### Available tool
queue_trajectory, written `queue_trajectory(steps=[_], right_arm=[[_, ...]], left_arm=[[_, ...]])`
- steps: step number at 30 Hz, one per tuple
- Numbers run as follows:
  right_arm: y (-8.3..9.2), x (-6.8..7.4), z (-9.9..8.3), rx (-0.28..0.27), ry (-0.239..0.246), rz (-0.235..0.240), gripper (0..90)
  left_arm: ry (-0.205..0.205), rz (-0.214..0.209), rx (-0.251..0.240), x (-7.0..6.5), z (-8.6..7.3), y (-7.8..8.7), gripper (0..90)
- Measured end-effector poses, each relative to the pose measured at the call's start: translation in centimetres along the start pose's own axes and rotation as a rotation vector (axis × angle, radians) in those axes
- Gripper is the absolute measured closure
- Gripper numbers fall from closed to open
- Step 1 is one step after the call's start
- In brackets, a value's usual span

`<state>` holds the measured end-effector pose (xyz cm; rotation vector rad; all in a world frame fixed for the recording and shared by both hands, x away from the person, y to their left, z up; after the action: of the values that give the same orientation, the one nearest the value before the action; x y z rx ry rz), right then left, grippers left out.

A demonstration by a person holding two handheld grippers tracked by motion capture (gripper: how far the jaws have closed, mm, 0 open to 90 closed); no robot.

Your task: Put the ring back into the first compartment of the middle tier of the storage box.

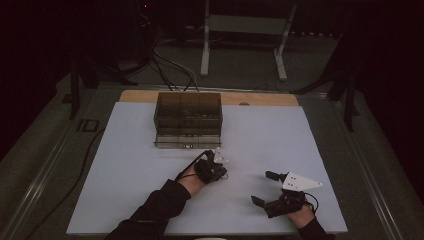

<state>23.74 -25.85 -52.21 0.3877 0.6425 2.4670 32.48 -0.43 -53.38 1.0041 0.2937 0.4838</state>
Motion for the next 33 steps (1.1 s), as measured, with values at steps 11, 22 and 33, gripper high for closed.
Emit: queue_trajectory(steps=[11,22,33], right_arm=[[0.0,0.0,0.0,-0.001,-0.002,0.001,0.0],[0.0,0.0,0.0,-0.001,-0.004,0.002,0.0],[-0.1,0.0,0.0,-0.002,-0.003,0.001,0.0]], left_arm=[[0.0,-0.008,-0.025,0.0,0.6,1.2,90.0],[-0.005,-0.021,-0.039,-0.2,0.9,2.5,90.0],[-0.011,-0.026,-0.045,0.2,0.9,4.0,90.0]])
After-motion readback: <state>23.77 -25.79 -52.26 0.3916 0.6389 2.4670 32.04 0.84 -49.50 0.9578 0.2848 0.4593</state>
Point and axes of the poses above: each handheld gripper's, and its own axes: y roughly backward along the jaws, z roughly out of its top, x roughly to its left, the point moved 1 cm from there along -y, roughly forward along the jaws, and after that the axes turned 8 degrees about x, right-handed, at the moved point
